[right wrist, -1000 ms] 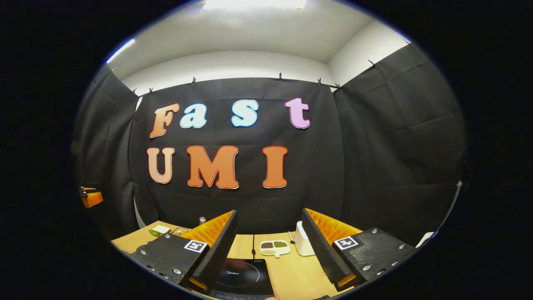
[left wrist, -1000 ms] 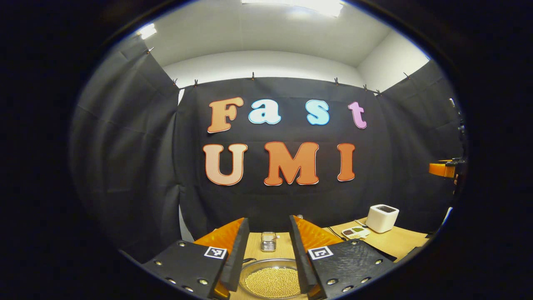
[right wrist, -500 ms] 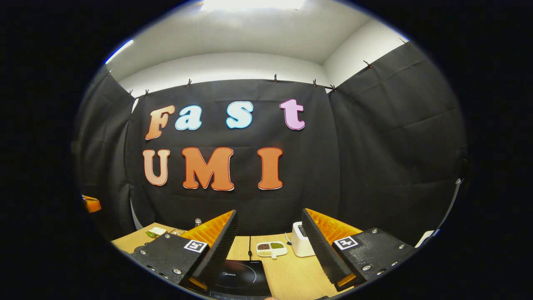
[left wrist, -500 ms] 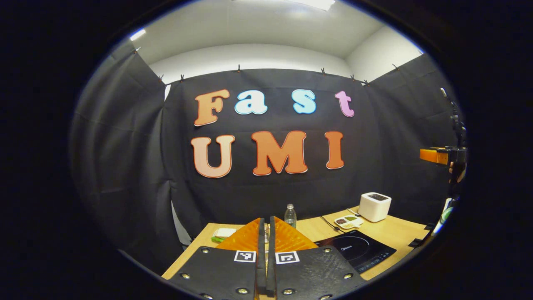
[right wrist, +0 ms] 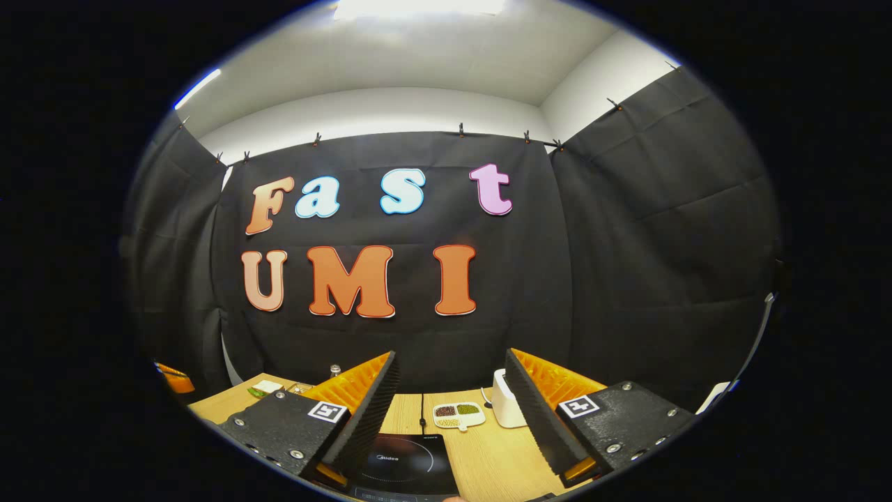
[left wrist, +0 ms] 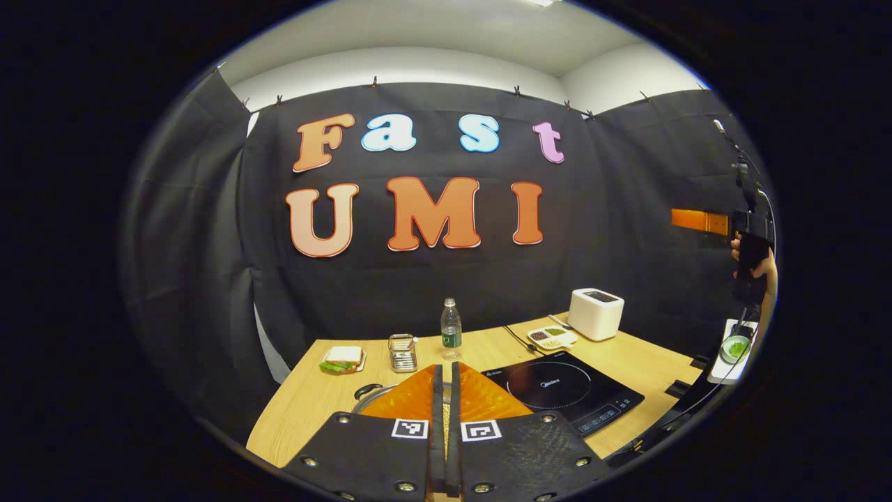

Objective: First push the handle of the pot to place it horizontally, then grasp the pot with both hands and set it on the induction cooktop.

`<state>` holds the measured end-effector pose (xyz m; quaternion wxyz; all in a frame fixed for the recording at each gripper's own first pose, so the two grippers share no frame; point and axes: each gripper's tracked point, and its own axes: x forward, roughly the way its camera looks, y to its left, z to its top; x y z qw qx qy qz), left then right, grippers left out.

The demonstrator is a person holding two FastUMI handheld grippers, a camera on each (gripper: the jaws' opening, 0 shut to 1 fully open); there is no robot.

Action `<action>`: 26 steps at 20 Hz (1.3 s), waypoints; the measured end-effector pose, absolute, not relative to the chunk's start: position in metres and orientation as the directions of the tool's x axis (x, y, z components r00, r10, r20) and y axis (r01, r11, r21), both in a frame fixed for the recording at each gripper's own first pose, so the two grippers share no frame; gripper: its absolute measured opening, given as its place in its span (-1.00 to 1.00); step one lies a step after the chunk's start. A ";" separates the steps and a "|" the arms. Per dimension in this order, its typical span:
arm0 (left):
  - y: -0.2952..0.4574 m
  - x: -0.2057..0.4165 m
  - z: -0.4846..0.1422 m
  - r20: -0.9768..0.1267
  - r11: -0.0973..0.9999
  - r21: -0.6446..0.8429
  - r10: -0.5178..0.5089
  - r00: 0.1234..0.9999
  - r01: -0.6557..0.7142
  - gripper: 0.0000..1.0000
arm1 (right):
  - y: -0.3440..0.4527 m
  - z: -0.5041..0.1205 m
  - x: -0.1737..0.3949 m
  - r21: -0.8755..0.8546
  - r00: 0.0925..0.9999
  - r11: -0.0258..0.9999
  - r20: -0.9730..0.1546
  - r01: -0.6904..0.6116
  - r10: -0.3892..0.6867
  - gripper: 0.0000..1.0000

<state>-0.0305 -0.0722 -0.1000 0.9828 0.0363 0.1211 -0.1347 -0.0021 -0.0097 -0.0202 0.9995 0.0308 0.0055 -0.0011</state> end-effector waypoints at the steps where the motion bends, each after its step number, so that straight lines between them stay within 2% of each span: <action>1: -0.074 -0.033 -0.109 -0.268 0.959 0.039 -0.261 0.928 0.281 -0.95 | -0.009 -0.020 -0.002 0.062 1.000 0.998 -0.009 0.004 -0.003 0.90; 7: -0.089 -0.059 -0.167 -0.389 0.938 0.024 -0.310 0.867 0.346 -0.96 | -0.008 -0.021 -0.001 0.022 1.000 1.000 0.010 0.012 -0.012 0.89; 12: -0.103 -0.091 -0.229 -0.502 0.923 -0.031 -0.346 0.793 0.384 -0.96 | 0.000 -0.031 -0.001 0.040 1.000 0.999 -0.020 -0.013 0.013 0.89; 20: -0.107 -0.107 -0.302 -0.633 0.914 -0.065 -0.348 0.692 0.400 -0.95 | 0.003 -0.033 -0.006 0.038 0.999 0.999 -0.024 -0.021 0.021 0.89; 26: -0.103 -0.096 -0.338 -0.676 0.926 -0.054 -0.309 0.669 0.373 -0.94 | 0.014 -0.039 -0.009 0.043 0.998 0.998 -0.044 -0.052 0.054 0.90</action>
